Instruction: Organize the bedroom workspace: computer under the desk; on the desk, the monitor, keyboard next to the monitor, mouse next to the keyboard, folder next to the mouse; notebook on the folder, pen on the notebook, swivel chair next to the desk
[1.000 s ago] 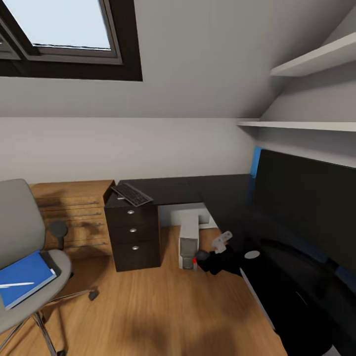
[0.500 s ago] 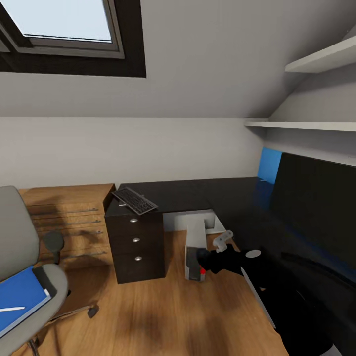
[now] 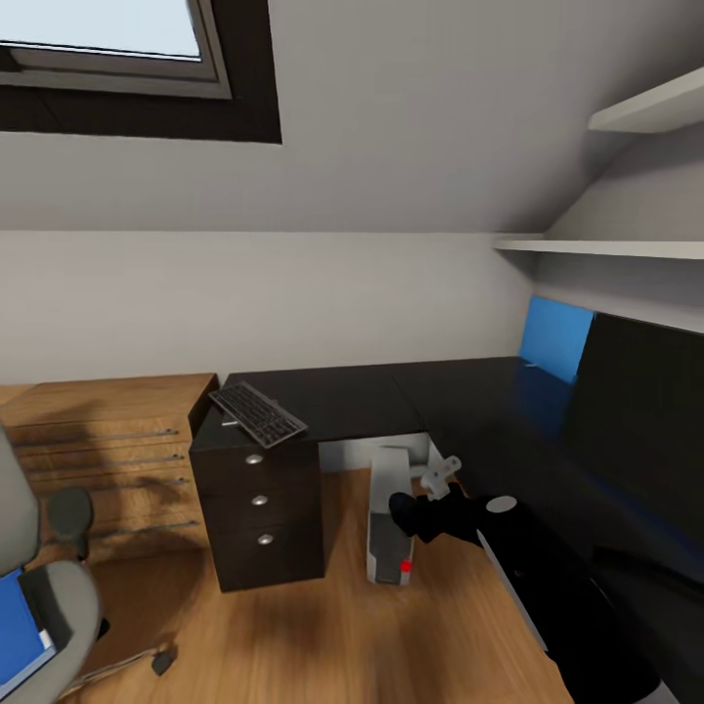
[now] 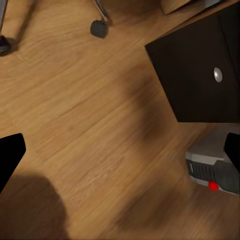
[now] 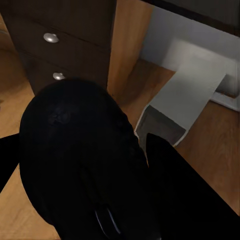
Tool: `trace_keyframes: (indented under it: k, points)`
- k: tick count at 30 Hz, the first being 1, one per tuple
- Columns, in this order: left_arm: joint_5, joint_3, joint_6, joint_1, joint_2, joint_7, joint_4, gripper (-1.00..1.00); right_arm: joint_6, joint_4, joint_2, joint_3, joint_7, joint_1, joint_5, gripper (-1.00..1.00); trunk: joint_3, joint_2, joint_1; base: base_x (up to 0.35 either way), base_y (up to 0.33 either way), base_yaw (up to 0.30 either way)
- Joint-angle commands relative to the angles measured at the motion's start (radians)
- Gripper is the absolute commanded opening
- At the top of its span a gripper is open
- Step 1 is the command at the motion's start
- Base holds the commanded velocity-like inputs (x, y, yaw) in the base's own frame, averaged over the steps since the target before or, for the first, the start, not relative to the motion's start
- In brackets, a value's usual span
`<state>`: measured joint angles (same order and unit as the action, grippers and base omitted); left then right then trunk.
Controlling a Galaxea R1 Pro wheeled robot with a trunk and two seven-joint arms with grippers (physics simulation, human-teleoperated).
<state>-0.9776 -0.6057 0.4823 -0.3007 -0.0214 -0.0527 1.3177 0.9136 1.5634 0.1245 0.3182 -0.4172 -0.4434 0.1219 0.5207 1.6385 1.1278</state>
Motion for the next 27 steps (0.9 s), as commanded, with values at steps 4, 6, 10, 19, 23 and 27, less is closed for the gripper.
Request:
trace_keyframes:
  k: [4, 6, 10, 19, 23, 27]
  points:
    - [-0.01, 0.0, 0.004, 0.0, 0.0, -0.006, 0.002, 1.0, -0.026, 0.0, 0.005, 0.002, -0.006, 0.003, 0.008, -1.0, 0.001, 0.0, 0.001, 0.342, 0.0, 0.0]
    - [-0.01, 0.0, 0.004, 0.0, 0.0, -0.006, 0.002, 1.0, -0.03, -0.001, 0.006, 0.001, -0.006, 0.004, 0.008, -1.0, 0.001, 0.0, 0.001, 0.342, 0.0, 0.0]
    - [-0.01, 0.0, 0.004, 0.0, 0.0, -0.006, 0.002, 1.0, -0.048, -0.002, 0.028, 0.001, -0.007, 0.006, 0.008, -1.0, 0.001, 0.0, 0.001, 0.342, 0.0, 0.0]
    - [-0.009, -0.001, 0.004, 0.0, 0.0, -0.006, 0.002, 1.0, -0.133, 0.027, 0.087, -0.01, -0.001, 0.009, 0.01, -1.0, 0.001, 0.0, 0.001, 0.342, 0.0, 0.0]
    - [-0.009, -0.001, 0.004, 0.002, 0.0, -0.006, 0.002, 1.0, -0.183, 0.044, 0.093, -0.006, -0.004, 0.009, 0.011, -1.0, 0.001, 0.0, 0.001, 0.342, 0.0, 0.0]
    - [-0.009, 0.0, 0.004, 0.004, 0.0, -0.006, 0.002, 1.0, -0.268, 0.049, 0.136, 0.01, -0.013, 0.009, 0.061, -1.0, 0.001, 0.0, 0.001, 0.342, 0.0, 0.0]
